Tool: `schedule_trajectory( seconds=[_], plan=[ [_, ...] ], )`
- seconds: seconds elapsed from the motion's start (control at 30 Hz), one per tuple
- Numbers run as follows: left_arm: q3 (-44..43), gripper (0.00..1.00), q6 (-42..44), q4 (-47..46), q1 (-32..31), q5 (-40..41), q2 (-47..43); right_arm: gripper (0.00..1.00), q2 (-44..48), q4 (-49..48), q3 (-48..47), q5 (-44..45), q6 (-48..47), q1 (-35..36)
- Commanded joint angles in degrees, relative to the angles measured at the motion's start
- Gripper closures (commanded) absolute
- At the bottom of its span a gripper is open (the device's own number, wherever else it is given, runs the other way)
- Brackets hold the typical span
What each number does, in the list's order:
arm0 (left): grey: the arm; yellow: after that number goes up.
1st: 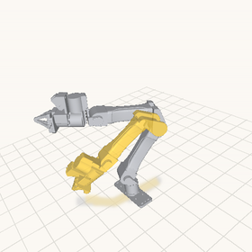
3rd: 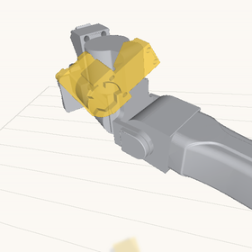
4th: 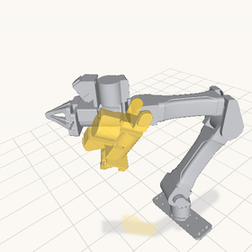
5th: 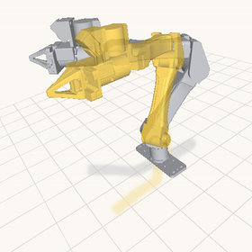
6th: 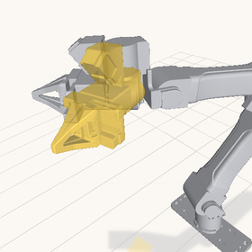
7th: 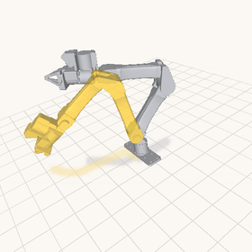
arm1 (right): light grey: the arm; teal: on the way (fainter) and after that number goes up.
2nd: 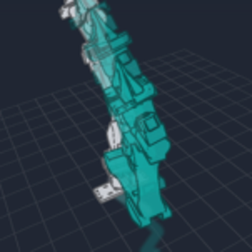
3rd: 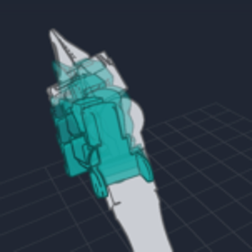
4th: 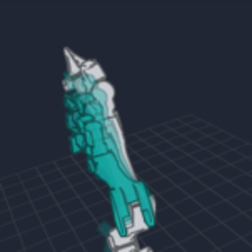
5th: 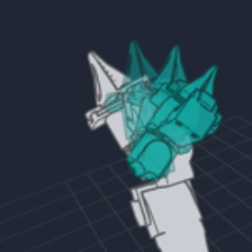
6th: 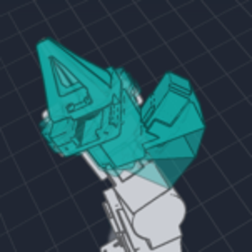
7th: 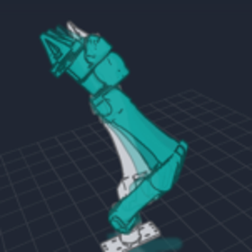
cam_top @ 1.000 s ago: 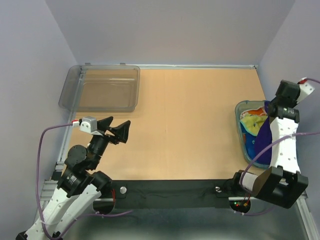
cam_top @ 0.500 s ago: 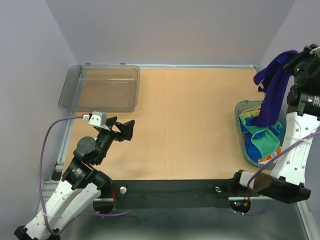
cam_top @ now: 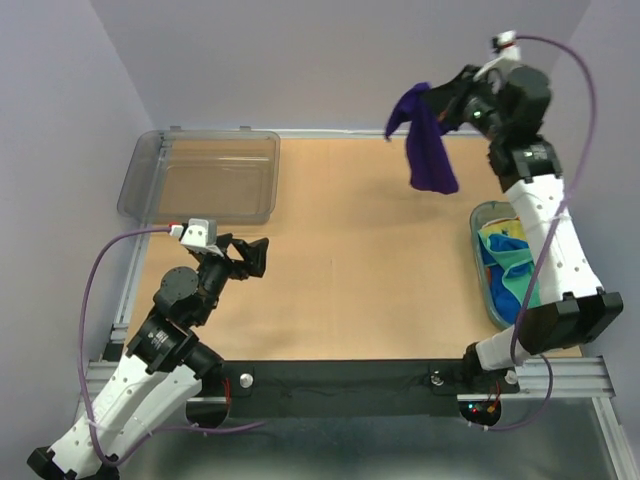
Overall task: Fold and stack the towels
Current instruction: Move the towel to the center of the board
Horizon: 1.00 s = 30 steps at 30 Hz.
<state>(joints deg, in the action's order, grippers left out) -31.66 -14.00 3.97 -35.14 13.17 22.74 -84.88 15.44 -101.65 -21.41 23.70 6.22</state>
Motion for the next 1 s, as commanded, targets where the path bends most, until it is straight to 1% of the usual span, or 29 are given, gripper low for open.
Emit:
schedule_trajectory(
  seconds=[0.0,0.03,0.07,0.1,0.13,0.17,0.2,0.23,0.27,0.3,0.33,0.37,0.4,0.43,0.47,0.5,0.53,0.6,0.63,0.67,0.7,0.73,0.8,0.83,0.9,0.93,0.97],
  plan=[
    [-3.1,0.01,0.4,-0.9,0.2,2.3,1.2,0.99,3.4,-3.7,10.4,2.1,-4.1,10.6],
    [-3.1,0.01,0.2,-0.7,0.3,2.5,1.3,1.00,4.2,-3.7,13.7,2.7,-4.4,12.7],
    [-3.1,0.01,0.0,-0.5,0.3,2.8,1.4,0.99,5.0,-3.6,17.8,3.0,-5.2,16.9],
    [-3.0,0.01,-0.2,-0.4,0.3,3.2,1.4,0.99,6.6,-3.6,21.6,3.5,-5.6,19.2],
    [-3.0,0.01,-0.7,-0.3,0.4,3.8,1.3,0.99,7.4,-3.4,29.5,4.1,-5.6,21.2],
    [-2.9,0.01,-1.0,-0.1,0.4,3.8,1.1,0.90,8.1,-3.1,33.0,4.2,-5.2,25.6],
    [-2.7,0.01,-1.2,0.0,0.3,4.1,0.7,0.82,8.8,-2.7,36.0,2.8,-4.5,27.6],
    [-2.7,0.01,-1.7,0.1,0.2,4.1,0.6,0.71,8.9,-1.9,39.1,1.2,-3.8,29.4],
    [-2.8,0.01,-2.9,0.3,0.2,3.8,0.6,0.48,8.8,0.7,43.2,-0.5,-2.3,32.6],
    [-3.1,0.01,-3.6,0.9,0.2,3.5,0.7,0.40,8.7,1.9,45.2,-2.0,-1.6,33.9],
    [-3.4,0.01,-4.2,1.5,0.2,2.9,1.1,0.30,9.3,4.7,46.6,-2.8,-0.9,36.3],
    [-3.7,0.01,-5.0,1.9,0.2,2.9,1.3,0.29,9.8,6.0,48.4,-2.5,-0.9,37.0],
    [-4.0,0.01,-6.8,2.5,0.2,2.4,2.2,0.28,10.8,7.2,48.9,-0.2,-0.9,37.2],
    [-4.2,0.01,-7.5,2.6,0.2,1.4,2.7,0.26,13.8,8.4,49.3,2.6,-0.9,37.1],
    [-4.3,0.01,-9.4,2.6,0.2,0.8,4.2,0.25,15.4,8.6,49.4,10.3,-1.3,37.1],
    [-4.4,0.01,-10.1,2.3,0.2,0.4,4.2,0.23,17.1,8.7,49.3,10.4,-1.4,37.1],
    [-4.4,0.01,-10.7,2.0,0.2,-1.1,6.3,0.23,18.3,8.7,49.0,19.2,-2.2,37.0],
    [-4.6,0.01,-11.9,0.3,0.2,-2.5,9.3,0.23,19.0,8.6,47.7,26.2,-3.2,35.9],
    [-4.6,0.01,-12.3,-0.2,0.2,-3.6,13.0,0.24,18.4,8.6,47.2,29.0,-3.7,34.6],
    [-4.6,0.01,-12.5,-1.2,0.2,-4.0,15.0,0.26,17.0,8.4,46.6,29.1,-3.8,31.3],
    [-5.2,0.01,-13.1,-1.6,0.2,-4.4,19.7,0.28,14.7,7.9,46.2,28.3,-3.8,29.5],
    [-5.5,0.01,-13.2,-1.9,0.2,-4.5,22.2,0.32,13.4,6.0,46.3,27.7,-3.8,26.6],
    [-7.3,0.01,-13.4,-2.2,0.2,-3.9,27.4,0.33,10.1,3.8,46.4,26.3,-3.4,24.7],
    [-8.1,0.01,-13.6,-2.0,0.3,-2.6,32.6,0.33,9.3,1.5,46.4,24.6,-3.1,24.1],
    [-9.4,0.01,-14.4,-1.2,0.2,-0.4,37.5,0.33,7.5,-1.2,46.9,24.0,-2.6,23.8],
    [-10.3,0.01,-14.8,-1.2,0.3,0.8,41.8,0.33,5.5,-4.1,47.8,23.4,-2.2,23.8],
    [-10.8,0.01,-15.4,-1.2,0.2,1.3,43.7,0.33,4.4,-5.4,48.0,23.5,-2.1,23.6]
  ],
)
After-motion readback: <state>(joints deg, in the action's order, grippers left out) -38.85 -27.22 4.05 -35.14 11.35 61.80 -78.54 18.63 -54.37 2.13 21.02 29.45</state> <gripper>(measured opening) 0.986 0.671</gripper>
